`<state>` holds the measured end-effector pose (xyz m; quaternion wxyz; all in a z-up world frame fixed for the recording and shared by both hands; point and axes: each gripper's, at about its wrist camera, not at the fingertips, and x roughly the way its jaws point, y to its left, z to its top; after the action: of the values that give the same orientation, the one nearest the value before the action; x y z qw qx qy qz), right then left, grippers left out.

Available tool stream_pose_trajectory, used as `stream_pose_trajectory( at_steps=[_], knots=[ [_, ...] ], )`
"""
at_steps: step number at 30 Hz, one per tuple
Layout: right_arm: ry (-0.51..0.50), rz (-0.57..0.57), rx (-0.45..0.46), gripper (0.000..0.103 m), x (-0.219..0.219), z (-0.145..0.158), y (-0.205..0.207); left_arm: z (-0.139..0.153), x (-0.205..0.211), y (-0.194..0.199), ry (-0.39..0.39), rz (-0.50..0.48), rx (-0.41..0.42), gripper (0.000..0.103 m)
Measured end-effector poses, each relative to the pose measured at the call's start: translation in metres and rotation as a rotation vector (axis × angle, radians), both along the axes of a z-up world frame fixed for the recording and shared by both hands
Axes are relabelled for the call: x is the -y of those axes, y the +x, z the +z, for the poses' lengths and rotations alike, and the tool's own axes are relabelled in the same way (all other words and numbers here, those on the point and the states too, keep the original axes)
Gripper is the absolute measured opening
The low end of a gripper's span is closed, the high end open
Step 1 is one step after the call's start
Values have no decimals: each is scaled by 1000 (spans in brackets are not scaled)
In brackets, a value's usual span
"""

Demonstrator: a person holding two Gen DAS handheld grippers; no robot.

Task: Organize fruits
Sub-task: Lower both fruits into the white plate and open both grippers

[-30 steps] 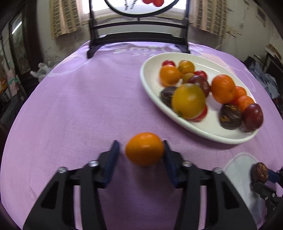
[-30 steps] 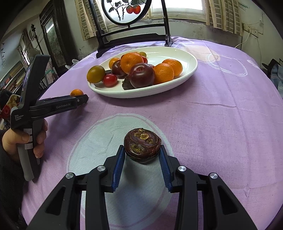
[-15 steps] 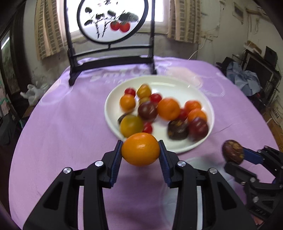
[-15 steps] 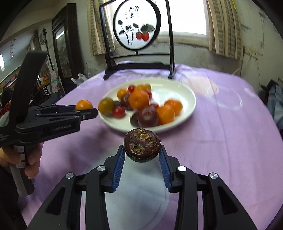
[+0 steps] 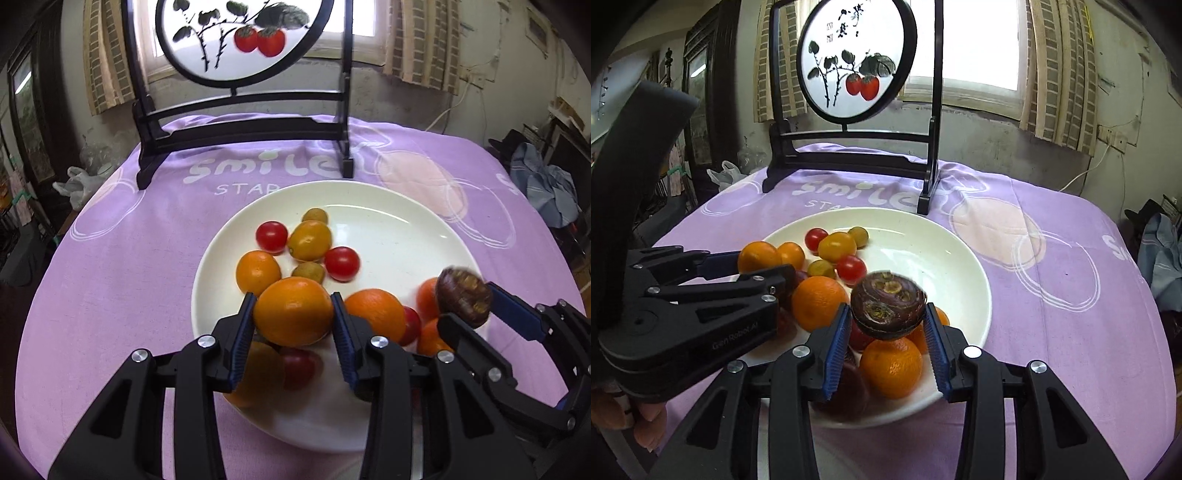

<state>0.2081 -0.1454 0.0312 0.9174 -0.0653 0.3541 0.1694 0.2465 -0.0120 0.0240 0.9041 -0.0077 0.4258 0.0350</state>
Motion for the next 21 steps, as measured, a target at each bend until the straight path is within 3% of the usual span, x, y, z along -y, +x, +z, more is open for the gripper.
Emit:
stream_pose_trajectory(
  at_steps=[1,3,4,15,21],
  knots=[
    [-1,-1,-1,52,-1,-1,1,-1,-2,1,-15,6,-6,52],
    [15,2,0,53,2,-1,-2,2,-7,-1,-18,45,1,83],
    [23,7,0,54,4,0,-5,5,-9,-4,-27,44,24,88],
    [36,-28,-46,72,36,2,-59,20,-7,-65,0,35,77,97],
    [42,-51,-98,83,55,-8,-96,7,-8,-113,-37,41,59,98]
  ],
)
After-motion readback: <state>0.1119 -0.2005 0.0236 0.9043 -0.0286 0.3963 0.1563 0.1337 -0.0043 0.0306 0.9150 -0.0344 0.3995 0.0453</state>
